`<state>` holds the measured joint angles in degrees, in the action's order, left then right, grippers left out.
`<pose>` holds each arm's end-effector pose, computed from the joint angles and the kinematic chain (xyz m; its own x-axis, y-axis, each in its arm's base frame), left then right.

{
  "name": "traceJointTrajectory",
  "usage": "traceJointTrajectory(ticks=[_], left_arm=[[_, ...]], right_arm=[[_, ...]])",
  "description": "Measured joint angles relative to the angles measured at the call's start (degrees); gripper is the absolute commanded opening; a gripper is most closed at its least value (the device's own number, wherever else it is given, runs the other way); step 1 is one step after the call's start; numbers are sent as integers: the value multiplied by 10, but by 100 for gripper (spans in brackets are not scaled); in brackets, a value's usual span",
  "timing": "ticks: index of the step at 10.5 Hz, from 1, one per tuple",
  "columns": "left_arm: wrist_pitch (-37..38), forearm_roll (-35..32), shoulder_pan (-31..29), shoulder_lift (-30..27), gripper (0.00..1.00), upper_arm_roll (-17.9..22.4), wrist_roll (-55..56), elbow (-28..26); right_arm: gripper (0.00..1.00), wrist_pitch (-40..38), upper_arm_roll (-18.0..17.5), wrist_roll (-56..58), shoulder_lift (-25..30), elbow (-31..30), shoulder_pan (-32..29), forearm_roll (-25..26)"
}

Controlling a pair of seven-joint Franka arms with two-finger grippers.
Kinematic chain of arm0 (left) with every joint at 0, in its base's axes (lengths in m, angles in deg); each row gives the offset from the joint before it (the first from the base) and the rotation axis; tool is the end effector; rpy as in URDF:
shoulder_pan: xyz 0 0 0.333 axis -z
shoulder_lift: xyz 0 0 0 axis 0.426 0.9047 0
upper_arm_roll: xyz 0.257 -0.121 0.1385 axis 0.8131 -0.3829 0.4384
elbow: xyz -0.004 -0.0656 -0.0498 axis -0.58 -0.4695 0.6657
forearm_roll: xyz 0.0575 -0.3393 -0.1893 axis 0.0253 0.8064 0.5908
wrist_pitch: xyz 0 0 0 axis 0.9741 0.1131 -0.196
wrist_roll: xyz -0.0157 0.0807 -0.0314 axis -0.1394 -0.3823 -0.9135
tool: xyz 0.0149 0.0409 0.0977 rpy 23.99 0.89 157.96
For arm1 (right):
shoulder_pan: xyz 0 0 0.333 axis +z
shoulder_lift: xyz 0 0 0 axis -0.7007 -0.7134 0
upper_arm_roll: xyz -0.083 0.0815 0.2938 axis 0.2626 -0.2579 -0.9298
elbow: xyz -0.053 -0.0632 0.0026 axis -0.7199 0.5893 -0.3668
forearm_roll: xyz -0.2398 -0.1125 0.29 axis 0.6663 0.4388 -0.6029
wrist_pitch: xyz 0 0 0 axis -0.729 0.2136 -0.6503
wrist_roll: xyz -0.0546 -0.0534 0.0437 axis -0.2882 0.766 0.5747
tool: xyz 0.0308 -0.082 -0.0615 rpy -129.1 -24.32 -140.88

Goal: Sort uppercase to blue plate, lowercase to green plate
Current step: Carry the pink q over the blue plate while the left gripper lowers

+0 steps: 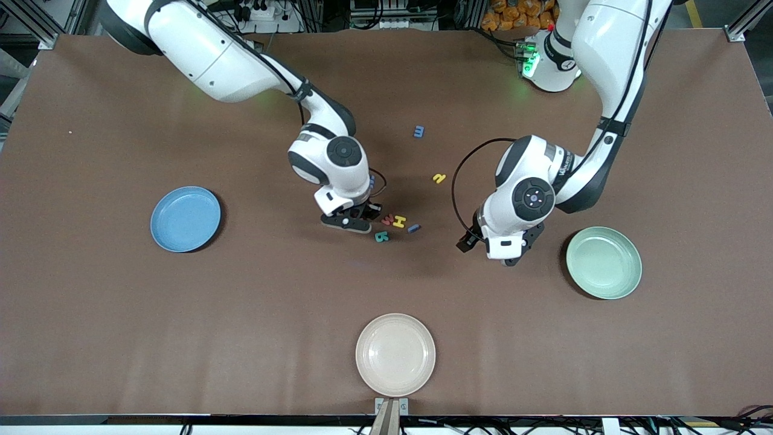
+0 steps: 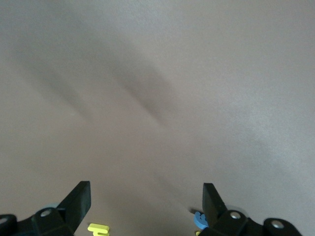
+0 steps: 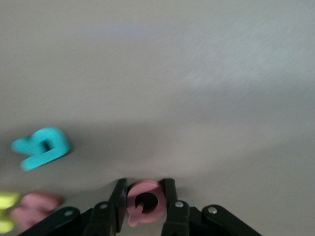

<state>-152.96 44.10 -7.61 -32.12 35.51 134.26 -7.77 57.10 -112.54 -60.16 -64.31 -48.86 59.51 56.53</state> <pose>0.5839 -0.3207 0.2777 0.6515 0.7393 -0.1701 0.7410 -0.6682 -0.0665 0.5063 0.4201 0.1793 0.9859 -0.1659 0.0195 -0.1664 -0.9856 0.0282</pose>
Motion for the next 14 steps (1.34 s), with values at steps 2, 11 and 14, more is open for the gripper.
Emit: traceJointTrajectory(ticks=[2, 11, 14], left_arm=[[0, 1, 3, 7, 100, 0, 16, 8], [-9, 8, 141, 110, 100, -2, 218, 132], [-51, 8, 169, 139, 100, -1, 241, 144]], right_arm=[[18, -45, 12, 134, 21, 5, -31, -71], [16, -251, 155, 531, 156, -39, -81, -148], [16, -221, 246, 689, 173, -92, -86, -149]])
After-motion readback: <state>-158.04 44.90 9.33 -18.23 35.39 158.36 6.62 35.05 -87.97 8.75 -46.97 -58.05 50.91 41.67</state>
